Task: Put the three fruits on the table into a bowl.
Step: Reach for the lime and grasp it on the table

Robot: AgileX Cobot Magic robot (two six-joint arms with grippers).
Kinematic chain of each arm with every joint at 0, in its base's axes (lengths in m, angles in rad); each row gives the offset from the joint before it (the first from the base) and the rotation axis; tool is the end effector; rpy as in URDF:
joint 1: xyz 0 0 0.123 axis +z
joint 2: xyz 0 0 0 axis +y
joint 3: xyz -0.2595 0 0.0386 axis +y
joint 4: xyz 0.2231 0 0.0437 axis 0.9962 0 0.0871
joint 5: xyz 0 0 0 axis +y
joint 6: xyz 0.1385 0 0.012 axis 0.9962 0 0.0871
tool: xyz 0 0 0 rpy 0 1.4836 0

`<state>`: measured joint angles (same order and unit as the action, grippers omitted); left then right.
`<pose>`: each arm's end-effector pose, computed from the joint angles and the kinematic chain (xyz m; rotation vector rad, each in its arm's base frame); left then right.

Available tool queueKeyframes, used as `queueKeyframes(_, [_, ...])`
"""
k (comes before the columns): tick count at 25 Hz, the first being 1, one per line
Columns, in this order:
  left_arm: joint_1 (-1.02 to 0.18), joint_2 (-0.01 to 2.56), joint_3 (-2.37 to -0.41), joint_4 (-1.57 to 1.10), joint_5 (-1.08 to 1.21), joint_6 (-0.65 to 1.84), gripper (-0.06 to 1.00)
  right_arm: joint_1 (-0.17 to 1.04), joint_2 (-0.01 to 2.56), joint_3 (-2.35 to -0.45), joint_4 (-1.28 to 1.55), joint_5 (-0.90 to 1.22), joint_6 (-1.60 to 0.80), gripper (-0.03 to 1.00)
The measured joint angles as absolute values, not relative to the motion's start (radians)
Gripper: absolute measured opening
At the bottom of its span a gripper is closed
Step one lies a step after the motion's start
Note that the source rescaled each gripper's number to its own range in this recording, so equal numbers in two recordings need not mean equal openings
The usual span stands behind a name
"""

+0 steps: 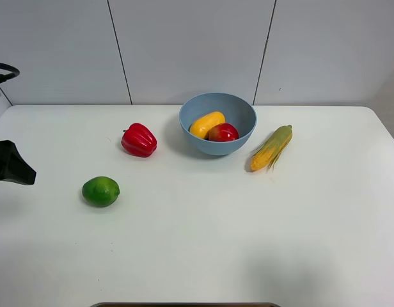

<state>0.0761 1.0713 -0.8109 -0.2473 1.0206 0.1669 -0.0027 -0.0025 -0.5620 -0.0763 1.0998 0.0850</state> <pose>0.1898 -0.0146 0.2283 0.0018 2.7297 -0.2573 0.0305 -0.0095 0.2572 0.0966 2.0145 -0.0383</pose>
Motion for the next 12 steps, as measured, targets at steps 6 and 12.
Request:
queueKeyframes(6, [0.076, 1.188, -0.811, -0.329, 0.939, 0.180, 0.69, -0.003, -0.002, -0.562, -0.076, 1.100, 0.085, 0.69])
queueKeyframes(12, [0.073, 1.250, -0.811, -0.376, 0.875, 0.201, 0.69, -0.003, -0.002, -0.562, -0.076, 1.100, 0.084, 0.69])
